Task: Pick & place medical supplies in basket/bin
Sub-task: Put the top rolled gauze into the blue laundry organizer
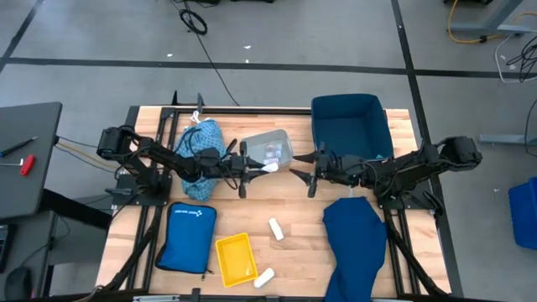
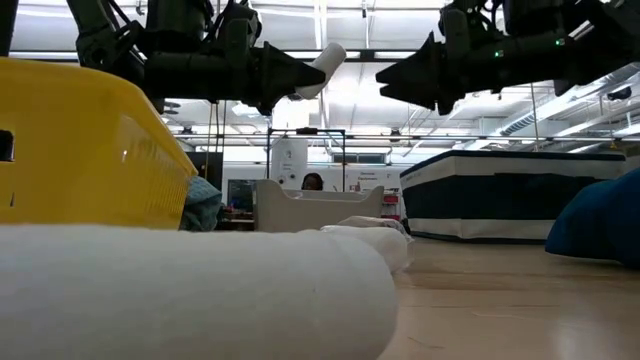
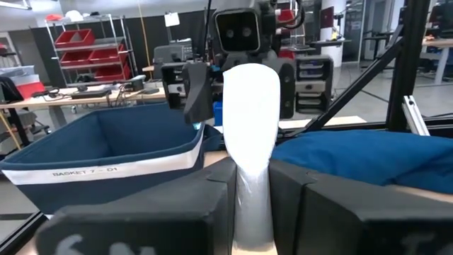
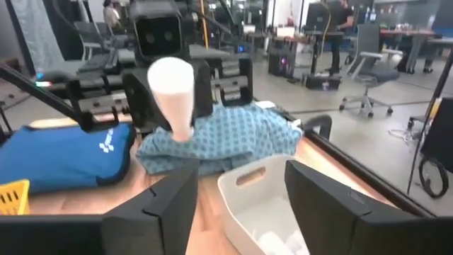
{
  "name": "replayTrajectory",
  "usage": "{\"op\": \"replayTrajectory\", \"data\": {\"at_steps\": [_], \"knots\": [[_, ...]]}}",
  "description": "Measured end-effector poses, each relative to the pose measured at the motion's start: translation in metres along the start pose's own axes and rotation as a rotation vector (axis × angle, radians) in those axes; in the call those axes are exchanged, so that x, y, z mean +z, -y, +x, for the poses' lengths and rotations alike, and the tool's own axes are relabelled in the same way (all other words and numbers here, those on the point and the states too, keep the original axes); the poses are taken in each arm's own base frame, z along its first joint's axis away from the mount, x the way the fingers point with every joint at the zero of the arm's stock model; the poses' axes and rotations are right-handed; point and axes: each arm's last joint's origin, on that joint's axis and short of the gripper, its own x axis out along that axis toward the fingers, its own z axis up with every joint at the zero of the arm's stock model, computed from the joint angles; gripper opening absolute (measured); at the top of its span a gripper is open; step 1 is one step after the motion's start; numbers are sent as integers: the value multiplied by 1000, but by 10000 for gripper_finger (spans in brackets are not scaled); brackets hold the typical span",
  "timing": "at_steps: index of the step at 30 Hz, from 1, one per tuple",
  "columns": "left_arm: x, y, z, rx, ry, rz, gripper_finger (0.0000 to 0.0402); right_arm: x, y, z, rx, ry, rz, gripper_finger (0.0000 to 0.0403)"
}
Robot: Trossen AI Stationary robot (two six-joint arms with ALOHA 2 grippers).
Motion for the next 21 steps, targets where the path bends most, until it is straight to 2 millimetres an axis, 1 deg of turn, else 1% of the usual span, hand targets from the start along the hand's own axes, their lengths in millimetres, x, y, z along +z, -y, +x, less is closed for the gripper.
{"op": "replayTrajectory", "data": {"at_steps": [2, 8, 11, 13, 16, 21], "knots": [[0, 0, 0, -2, -2, 0, 53, -1, 0, 0, 3, -8, -7, 245], [0, 1, 0, -20, 0, 0, 53, 0, 0, 1, 5, -7, -2, 322], [-4, 1, 2, -19, 10, -2, 53, 4, 0, 2, 21, 13, 11, 348], [-6, 1, 4, -15, 40, -9, 53, 8, -1, 2, 40, 43, 20, 355], [-13, 2, 10, -16, 67, -22, 53, 11, -2, 2, 72, 76, 27, 355], [-20, 4, 34, -32, 88, -30, 54, 12, -2, 2, 89, 85, 25, 352]]}}
